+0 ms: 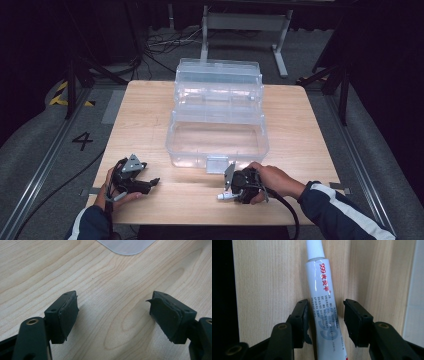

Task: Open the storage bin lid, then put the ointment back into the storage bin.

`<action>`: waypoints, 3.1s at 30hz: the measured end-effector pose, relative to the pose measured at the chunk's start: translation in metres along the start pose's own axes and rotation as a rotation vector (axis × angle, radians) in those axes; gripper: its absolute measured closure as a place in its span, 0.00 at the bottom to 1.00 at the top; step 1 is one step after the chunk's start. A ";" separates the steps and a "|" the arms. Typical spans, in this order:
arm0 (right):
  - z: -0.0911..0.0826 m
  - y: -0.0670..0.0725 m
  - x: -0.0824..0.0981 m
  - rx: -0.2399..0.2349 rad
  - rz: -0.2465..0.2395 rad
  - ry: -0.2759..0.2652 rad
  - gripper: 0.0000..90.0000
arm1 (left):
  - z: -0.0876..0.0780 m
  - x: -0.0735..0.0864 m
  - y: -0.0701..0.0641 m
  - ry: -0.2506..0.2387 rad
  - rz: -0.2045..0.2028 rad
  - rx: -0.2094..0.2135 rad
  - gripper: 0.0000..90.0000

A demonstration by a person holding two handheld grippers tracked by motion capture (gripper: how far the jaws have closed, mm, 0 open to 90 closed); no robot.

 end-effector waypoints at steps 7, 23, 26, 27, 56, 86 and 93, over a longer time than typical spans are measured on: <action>0.003 0.001 -0.010 -0.044 -0.021 0.019 0.70 | 0.003 -0.003 0.001 0.005 0.011 0.018 0.23; -0.001 -0.002 0.001 -0.055 0.012 -0.023 0.78 | 0.005 -0.005 0.002 0.006 0.015 0.011 0.22; -0.005 0.000 0.009 -0.061 0.023 -0.056 0.78 | 0.004 -0.004 0.001 0.005 0.006 0.003 0.22; -0.006 -0.001 0.011 -0.060 0.020 -0.069 0.78 | 0.004 -0.004 0.001 0.006 0.006 0.001 0.22; -0.046 -0.011 0.036 0.016 0.064 -0.159 0.78 | 0.004 -0.004 0.002 0.007 0.008 0.012 0.22; -0.108 -0.023 0.043 0.139 0.072 -0.225 0.78 | 0.006 -0.006 0.003 0.012 0.011 0.015 0.19; -0.131 -0.037 0.036 0.178 0.070 -0.221 0.78 | 0.006 -0.006 0.003 0.012 0.011 0.015 0.19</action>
Point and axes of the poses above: each handheld gripper's, and its own axes: z roughly forward along the jaws, x roughly out of its underside, y roughly to its left, the point moved 1 cm from there along z, roughly forward along the jaws, and after that the axes turned 6 degrees about x, right-handed, at the moved point
